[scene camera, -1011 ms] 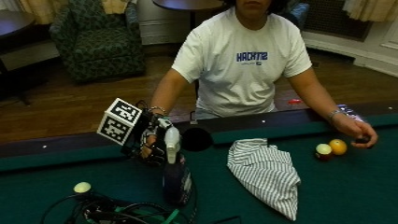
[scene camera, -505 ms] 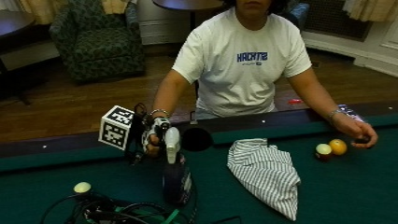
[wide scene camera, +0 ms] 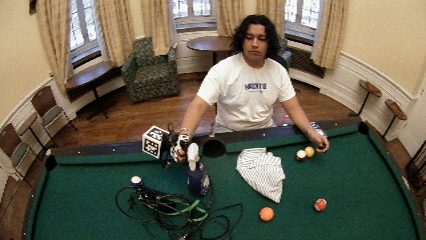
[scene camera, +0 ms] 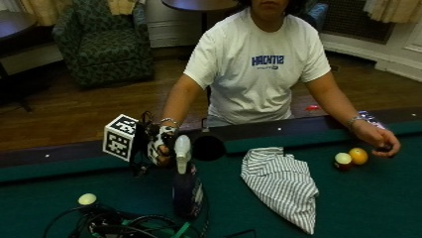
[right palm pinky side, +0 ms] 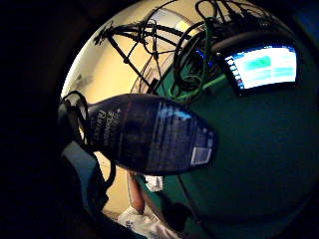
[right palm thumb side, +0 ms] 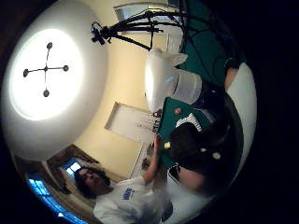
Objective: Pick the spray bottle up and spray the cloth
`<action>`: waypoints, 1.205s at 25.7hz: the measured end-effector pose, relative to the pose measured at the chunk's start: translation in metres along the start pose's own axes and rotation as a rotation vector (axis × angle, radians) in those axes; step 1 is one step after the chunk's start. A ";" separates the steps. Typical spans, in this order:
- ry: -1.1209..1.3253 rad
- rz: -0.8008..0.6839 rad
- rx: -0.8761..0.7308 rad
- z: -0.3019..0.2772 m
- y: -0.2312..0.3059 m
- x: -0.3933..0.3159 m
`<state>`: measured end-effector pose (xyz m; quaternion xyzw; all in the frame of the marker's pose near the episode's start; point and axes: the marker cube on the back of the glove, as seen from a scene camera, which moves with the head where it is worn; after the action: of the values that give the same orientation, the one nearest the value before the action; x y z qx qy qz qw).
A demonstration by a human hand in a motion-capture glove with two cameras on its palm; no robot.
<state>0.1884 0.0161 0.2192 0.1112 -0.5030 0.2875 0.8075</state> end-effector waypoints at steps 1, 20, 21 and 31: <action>-0.007 0.008 0.000 0.000 0.000 0.000; 0.015 0.088 -0.105 0.029 0.001 -0.006; 0.031 0.092 -0.102 0.031 0.000 -0.004; 0.092 0.100 -0.069 0.058 -0.018 -0.007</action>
<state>0.1533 -0.0276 0.2424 0.0448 -0.4800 0.3148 0.8176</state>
